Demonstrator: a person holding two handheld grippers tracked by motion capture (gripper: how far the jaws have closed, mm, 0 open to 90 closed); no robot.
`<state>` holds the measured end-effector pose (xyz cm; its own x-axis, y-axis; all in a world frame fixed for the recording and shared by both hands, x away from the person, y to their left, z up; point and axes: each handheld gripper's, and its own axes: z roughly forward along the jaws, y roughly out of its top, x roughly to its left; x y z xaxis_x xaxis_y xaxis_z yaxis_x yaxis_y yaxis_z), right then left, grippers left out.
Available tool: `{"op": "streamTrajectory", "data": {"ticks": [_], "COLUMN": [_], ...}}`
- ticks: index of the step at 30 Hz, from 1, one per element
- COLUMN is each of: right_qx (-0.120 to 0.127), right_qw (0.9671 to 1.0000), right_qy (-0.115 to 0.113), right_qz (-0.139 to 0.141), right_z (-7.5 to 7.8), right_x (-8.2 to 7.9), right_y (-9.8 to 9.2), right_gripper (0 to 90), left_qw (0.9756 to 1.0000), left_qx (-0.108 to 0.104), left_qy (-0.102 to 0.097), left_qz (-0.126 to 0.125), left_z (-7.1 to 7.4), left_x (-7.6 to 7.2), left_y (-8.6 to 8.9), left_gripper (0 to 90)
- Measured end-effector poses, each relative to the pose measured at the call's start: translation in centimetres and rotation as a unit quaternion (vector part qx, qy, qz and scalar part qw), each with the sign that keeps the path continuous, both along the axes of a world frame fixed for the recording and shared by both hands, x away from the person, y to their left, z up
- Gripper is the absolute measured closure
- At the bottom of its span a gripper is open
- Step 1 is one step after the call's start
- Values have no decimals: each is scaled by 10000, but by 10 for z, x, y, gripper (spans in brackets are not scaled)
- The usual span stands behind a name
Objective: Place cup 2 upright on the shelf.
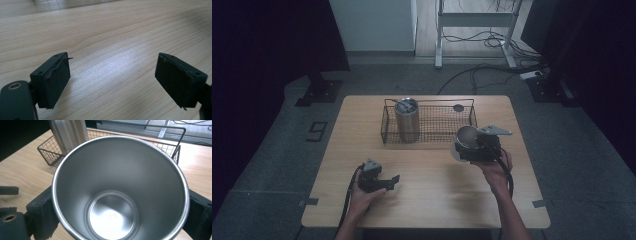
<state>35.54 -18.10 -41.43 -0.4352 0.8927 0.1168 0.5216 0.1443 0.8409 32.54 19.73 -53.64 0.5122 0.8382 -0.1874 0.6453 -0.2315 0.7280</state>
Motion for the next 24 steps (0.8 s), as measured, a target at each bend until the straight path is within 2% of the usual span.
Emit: {"op": "streamTrajectory", "data": {"ticks": [24], "right_qx": [-44], "right_qw": [9999], "right_qy": [-83], "right_qz": [73], "right_z": [23], "right_x": [23], "right_y": [10], "right_gripper": [71], "left_qw": [10000], "left_qx": [7], "left_qy": [-27], "left_qz": [-23], "left_z": [1], "left_x": [-1], "left_y": [-1], "left_gripper": [132]}}
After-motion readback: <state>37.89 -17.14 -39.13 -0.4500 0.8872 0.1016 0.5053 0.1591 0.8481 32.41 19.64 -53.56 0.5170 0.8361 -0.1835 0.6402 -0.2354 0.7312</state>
